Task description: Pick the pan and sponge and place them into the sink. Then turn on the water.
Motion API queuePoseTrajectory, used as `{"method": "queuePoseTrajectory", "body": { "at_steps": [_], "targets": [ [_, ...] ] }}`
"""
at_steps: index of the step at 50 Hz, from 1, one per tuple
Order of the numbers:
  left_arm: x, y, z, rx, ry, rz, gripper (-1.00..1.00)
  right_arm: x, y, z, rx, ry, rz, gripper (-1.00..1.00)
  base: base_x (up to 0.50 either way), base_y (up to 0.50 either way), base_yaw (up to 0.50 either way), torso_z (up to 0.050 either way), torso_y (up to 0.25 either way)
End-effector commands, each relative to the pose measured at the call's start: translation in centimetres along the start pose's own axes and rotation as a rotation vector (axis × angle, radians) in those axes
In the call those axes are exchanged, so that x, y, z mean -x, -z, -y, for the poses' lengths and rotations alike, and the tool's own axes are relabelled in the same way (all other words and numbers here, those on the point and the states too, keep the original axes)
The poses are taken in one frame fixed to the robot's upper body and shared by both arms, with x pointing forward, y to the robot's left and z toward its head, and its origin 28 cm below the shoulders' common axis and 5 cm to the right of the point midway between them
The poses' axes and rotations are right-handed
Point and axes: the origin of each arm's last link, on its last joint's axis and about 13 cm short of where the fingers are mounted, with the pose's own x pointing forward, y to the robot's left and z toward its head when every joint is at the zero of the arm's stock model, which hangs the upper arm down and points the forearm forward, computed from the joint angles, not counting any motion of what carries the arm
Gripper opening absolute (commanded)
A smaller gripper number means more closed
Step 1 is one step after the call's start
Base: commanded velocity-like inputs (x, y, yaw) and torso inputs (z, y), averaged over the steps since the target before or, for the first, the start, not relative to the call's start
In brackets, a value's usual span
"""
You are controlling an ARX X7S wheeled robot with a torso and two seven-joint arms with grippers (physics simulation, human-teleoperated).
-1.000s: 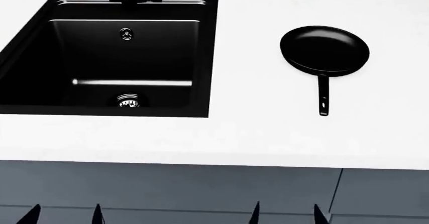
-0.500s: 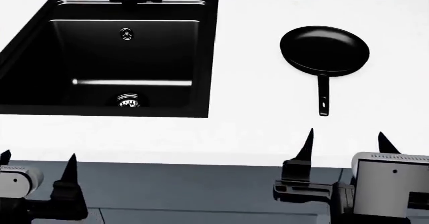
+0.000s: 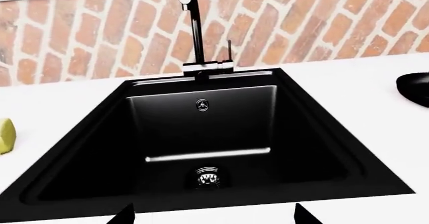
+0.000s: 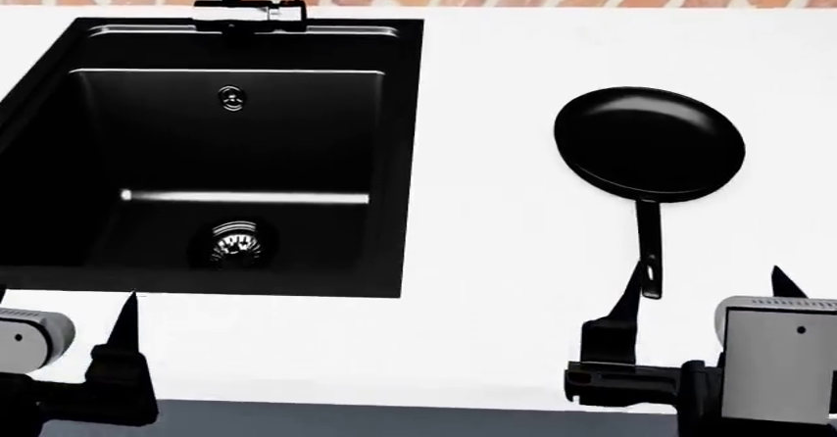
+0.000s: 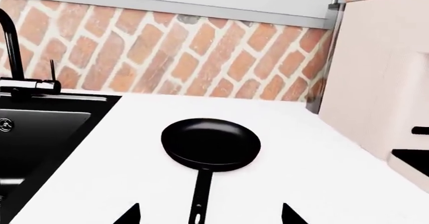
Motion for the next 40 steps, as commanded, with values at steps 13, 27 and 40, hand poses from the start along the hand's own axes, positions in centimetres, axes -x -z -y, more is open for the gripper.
{"method": "queuePoseTrajectory", "body": {
  "at_steps": [13,27,40],
  "targets": [
    [0.0,0.2,-0.1,-0.002,-0.007,-0.007,1.0,0.1,0.3,0.1,0.023,0.005,-0.038,1.0,0.34,0.04,0.0,0.0,0.0],
    [0.2,0.6,-0.3,-0.003,-0.003,-0.016,1.0,0.2,0.3,0.5,0.026,0.022,-0.054,1.0,0.34,0.1,0.0,0.0,0.0],
    [0.0,1.0,-0.1,-0.005,0.001,-0.028,1.0,-1.1,-0.5,1.2,0.028,0.082,-0.193,1.0,0.01,0.01,0.0,0.0,0.001]
  ]
}}
